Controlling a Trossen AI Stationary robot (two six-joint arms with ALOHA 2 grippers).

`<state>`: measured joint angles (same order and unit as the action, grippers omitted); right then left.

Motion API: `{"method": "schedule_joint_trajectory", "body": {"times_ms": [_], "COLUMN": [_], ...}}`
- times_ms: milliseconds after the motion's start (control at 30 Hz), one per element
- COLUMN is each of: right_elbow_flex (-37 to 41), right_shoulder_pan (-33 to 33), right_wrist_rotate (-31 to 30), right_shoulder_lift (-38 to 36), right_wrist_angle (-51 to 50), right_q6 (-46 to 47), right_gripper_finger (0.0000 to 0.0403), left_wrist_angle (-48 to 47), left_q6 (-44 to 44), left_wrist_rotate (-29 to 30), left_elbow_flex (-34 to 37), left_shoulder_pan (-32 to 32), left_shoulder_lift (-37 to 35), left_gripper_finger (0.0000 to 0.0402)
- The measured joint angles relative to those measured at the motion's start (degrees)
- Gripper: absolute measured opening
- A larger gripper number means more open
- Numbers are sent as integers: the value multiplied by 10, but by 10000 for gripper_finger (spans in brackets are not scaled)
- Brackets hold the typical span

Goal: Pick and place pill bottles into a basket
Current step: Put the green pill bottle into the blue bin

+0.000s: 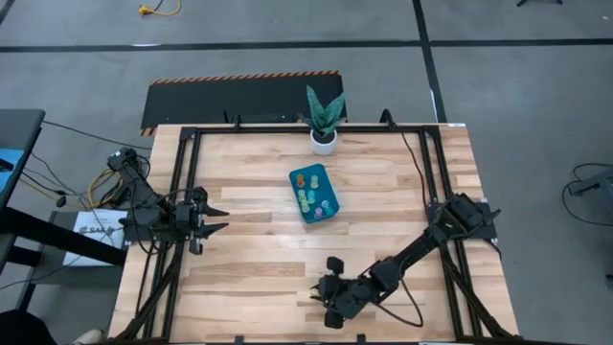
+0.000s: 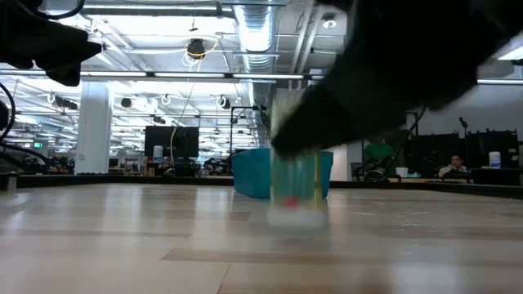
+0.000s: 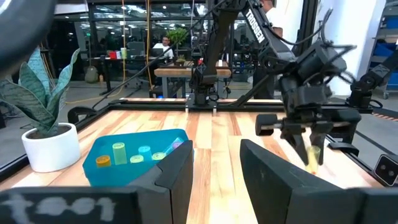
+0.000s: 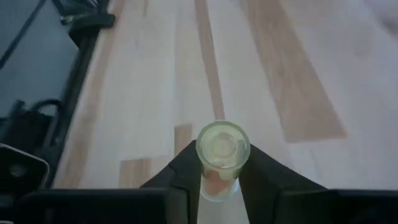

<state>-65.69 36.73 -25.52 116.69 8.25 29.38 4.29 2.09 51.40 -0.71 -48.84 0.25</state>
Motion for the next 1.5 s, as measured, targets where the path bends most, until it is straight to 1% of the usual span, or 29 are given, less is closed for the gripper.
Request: {"method": "schedule_joint_trajectory", "body": {"times_ms": [67,133,267,400,500,567,700,867,967,1100,1233,1333,1500], "right_elbow_flex": [-1,0,0,0,0,1,22,89,122,146,175,191,207], "right_shoulder_pan": [-6,-16,-51,-105,-154,-188,-262,-350,-390,-438,-471,-481,-481], "right_wrist_rotate": [0,0,-9,-26,-26,-14,23,86,105,128,169,193,203], "right_shoulder_lift": [-13,-34,-93,-156,-197,-216,-235,-235,-235,-243,-244,-241,-239], "right_wrist_angle": [-8,-37,-97,-164,-176,-178,-171,-99,-55,-43,-18,10,40], "right_q6": [-13,-32,-94,-158,-210,-239,-264,-265,-269,-268,-257,-245,-247], "right_gripper_finger": [79,89,105,99,94,94,98,101,101,102,102,102,102], "left_wrist_angle": [-1,-1,-2,-3,-3,-4,-4,-5,-5,-5,-5,-5,-4], "left_q6": [0,0,0,0,-5,-13,-21,-34,-36,-37,-37,-37,-33], "left_wrist_rotate": [0,0,0,0,0,0,0,0,0,0,0,0,0], "left_elbow_flex": [0,0,0,0,0,0,0,0,0,0,0,0,0], "left_shoulder_pan": [0,0,0,0,0,0,0,0,0,0,0,0,0], "left_shoulder_lift": [0,0,0,0,0,0,0,0,0,0,0,0,0], "left_gripper_finger": [124,124,124,124,124,124,124,124,124,124,124,124,124]}}
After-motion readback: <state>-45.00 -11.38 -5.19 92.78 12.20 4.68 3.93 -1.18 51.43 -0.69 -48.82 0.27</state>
